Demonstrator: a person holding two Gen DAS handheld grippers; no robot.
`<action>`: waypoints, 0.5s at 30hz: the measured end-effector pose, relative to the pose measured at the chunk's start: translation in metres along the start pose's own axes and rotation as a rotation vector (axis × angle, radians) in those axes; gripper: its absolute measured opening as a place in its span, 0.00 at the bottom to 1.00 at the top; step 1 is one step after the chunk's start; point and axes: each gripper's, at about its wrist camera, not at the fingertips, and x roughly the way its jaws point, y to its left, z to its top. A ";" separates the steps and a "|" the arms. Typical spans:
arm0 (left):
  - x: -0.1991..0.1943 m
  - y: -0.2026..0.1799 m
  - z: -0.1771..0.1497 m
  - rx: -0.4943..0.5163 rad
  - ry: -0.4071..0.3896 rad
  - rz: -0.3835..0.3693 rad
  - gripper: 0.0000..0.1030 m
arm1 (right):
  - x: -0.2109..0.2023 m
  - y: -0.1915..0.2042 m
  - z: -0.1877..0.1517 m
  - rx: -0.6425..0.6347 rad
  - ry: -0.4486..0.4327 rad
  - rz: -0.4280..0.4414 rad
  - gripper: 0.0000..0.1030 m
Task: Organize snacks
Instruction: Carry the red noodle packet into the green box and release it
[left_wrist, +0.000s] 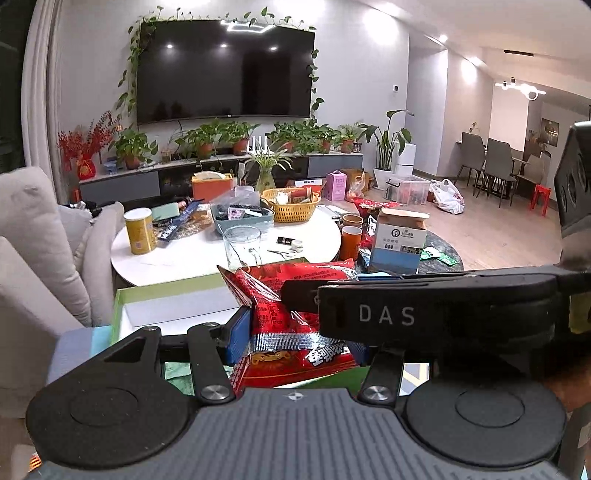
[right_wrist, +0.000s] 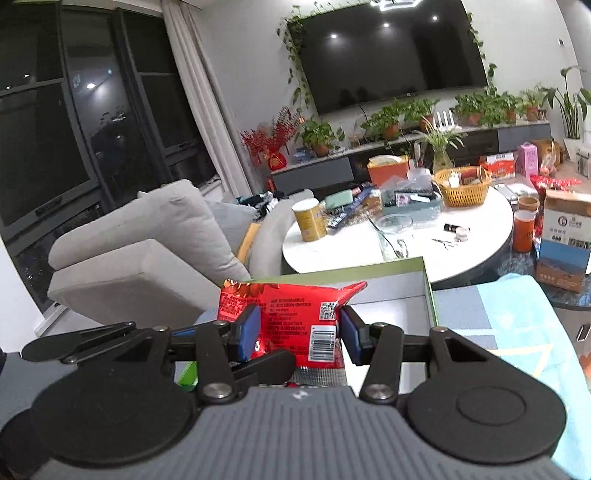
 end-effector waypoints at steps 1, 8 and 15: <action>0.008 0.001 -0.001 -0.004 0.008 -0.004 0.48 | 0.005 -0.005 0.000 0.004 0.008 -0.006 0.26; 0.054 -0.004 -0.003 -0.005 0.056 -0.019 0.48 | 0.025 -0.026 -0.004 0.011 0.043 -0.050 0.26; 0.080 -0.007 -0.011 -0.020 0.113 -0.025 0.48 | 0.038 -0.042 -0.014 0.028 0.085 -0.075 0.26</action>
